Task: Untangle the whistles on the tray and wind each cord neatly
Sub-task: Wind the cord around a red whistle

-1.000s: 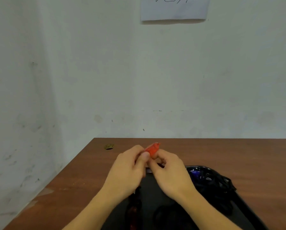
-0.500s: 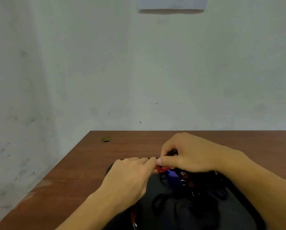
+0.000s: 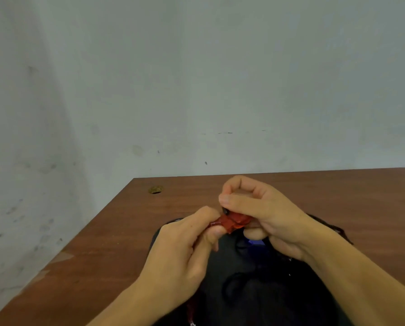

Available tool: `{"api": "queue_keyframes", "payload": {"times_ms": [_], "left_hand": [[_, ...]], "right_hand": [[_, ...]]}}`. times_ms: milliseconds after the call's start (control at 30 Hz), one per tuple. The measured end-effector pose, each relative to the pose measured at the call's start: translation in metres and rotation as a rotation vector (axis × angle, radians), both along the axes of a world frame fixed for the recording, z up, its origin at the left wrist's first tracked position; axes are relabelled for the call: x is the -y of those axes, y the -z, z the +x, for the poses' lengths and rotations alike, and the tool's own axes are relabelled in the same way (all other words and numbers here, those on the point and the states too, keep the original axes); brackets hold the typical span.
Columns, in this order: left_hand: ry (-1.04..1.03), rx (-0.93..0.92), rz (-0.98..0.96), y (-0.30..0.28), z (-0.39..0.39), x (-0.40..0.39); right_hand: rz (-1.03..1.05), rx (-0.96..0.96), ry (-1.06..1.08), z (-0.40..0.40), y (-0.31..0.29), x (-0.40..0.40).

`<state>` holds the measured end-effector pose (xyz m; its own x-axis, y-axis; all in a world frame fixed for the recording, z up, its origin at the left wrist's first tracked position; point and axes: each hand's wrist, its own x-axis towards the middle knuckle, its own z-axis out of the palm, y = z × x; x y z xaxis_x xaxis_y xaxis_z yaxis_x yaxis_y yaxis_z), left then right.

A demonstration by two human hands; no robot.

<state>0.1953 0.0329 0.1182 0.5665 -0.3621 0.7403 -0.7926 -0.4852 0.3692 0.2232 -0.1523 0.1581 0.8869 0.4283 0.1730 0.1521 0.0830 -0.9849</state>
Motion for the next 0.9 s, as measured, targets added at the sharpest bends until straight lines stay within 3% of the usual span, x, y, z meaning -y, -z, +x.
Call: {"api": "queue_keyframes", "payload": {"times_ms": [267,700,800,900], "left_hand": [[0.006,-0.096,-0.121,0.002,-0.002,0.002],[-0.035,-0.207,-0.223,0.002,-0.005,0.000],[-0.017,-0.200,-0.187,0.000,-0.005,-0.001],[0.013,-0.268,-0.271,0.001,-0.005,0.000]], "right_hand": [[0.047,0.039,0.031,-0.004,0.009,0.003],[-0.200,0.578,0.241,-0.016,0.019,-0.004],[-0.207,0.583,0.238,-0.017,0.019,-0.004],[-0.219,0.564,0.224,-0.016,0.022,-0.003]]}}
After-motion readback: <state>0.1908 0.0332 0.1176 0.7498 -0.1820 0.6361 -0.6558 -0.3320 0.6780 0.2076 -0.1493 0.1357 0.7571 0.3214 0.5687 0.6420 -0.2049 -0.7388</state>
